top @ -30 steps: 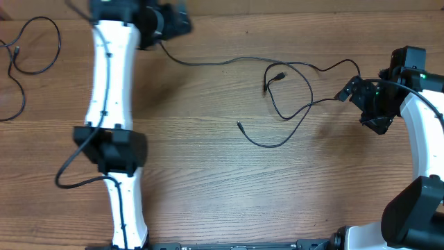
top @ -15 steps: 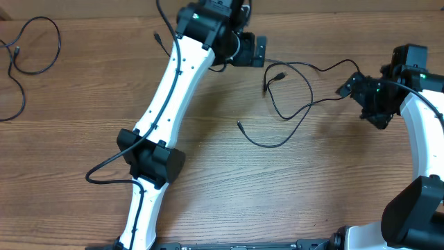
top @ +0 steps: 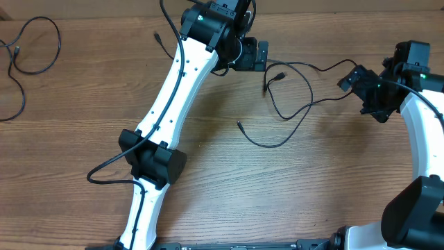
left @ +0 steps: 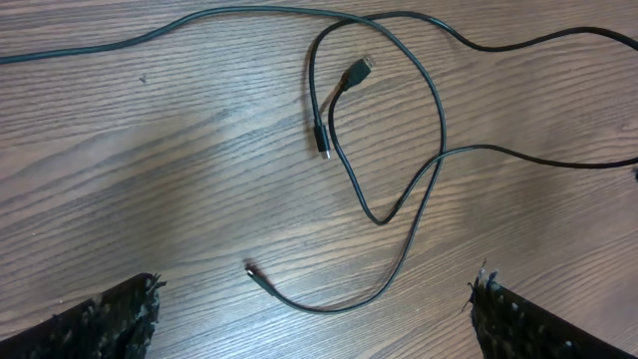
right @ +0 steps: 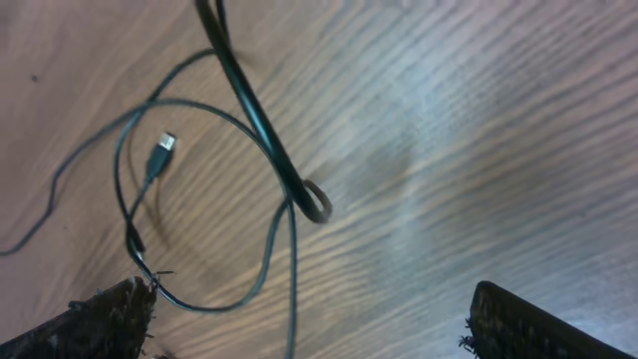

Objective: Untangle cables

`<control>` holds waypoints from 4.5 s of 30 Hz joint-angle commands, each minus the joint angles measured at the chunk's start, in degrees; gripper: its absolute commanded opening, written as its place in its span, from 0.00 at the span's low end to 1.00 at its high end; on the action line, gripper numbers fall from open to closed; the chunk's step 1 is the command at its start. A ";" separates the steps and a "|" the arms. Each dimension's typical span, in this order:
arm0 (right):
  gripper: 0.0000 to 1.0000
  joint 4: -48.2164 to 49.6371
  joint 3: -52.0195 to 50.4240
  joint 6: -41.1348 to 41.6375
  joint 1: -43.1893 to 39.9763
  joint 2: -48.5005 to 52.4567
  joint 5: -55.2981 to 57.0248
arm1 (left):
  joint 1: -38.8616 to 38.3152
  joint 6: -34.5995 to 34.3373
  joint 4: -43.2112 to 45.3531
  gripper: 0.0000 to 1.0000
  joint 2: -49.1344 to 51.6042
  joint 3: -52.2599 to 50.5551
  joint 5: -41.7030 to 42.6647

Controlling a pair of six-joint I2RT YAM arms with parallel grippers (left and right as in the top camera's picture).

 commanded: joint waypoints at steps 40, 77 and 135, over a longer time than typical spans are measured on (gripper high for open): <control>1.00 -12.37 8.39 0.13 -33.55 -6.99 -14.56 | -27.80 4.66 42.84 1.00 21.18 0.09 -9.33; 1.00 -12.37 8.39 0.15 -33.55 -6.99 -14.58 | -21.42 4.68 57.66 0.04 16.11 0.81 -8.35; 1.00 -12.37 8.39 0.13 -33.55 -6.99 -14.58 | 33.48 21.16 19.30 0.04 -20.37 0.68 -21.51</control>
